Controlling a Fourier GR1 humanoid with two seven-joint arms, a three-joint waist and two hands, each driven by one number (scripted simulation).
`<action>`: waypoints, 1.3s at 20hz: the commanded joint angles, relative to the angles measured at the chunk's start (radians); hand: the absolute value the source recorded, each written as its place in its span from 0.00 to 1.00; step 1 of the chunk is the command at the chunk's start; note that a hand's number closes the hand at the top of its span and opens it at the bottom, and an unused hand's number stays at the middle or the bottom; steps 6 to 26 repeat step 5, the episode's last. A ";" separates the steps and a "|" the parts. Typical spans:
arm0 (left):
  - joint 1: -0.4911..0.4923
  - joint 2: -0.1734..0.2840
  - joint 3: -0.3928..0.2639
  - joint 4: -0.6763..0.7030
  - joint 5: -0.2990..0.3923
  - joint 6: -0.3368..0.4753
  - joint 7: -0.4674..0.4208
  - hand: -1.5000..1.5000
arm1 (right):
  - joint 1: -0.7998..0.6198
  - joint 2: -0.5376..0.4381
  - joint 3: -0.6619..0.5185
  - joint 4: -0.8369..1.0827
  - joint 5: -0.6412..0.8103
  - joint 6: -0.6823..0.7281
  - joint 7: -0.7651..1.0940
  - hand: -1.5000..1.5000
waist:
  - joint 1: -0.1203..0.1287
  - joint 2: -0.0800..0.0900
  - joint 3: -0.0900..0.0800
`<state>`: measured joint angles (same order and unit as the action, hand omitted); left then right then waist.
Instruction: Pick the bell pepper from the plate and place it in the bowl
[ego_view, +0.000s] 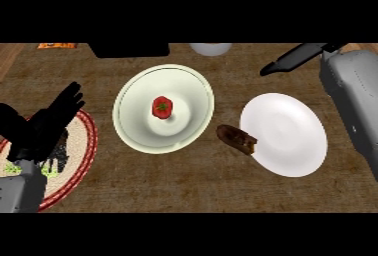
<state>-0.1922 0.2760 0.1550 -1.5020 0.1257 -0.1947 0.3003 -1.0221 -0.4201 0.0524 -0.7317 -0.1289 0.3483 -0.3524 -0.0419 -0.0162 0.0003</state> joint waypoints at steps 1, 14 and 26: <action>0.081 0.009 0.022 -0.011 0.006 -0.019 -0.054 0.50 | 0.117 -0.075 -0.062 -0.129 -0.145 0.208 0.030 0.00 | -0.008 -0.006 -0.001; 0.049 -0.019 -0.010 -0.011 -0.020 0.005 -0.032 0.50 | 0.361 -0.161 -0.072 -0.342 -0.183 0.274 -0.009 1.00 | -0.015 -0.001 0.000; 0.049 -0.019 -0.010 -0.011 -0.020 0.005 -0.032 0.50 | 0.361 -0.161 -0.072 -0.342 -0.183 0.274 -0.009 1.00 | -0.015 -0.001 0.000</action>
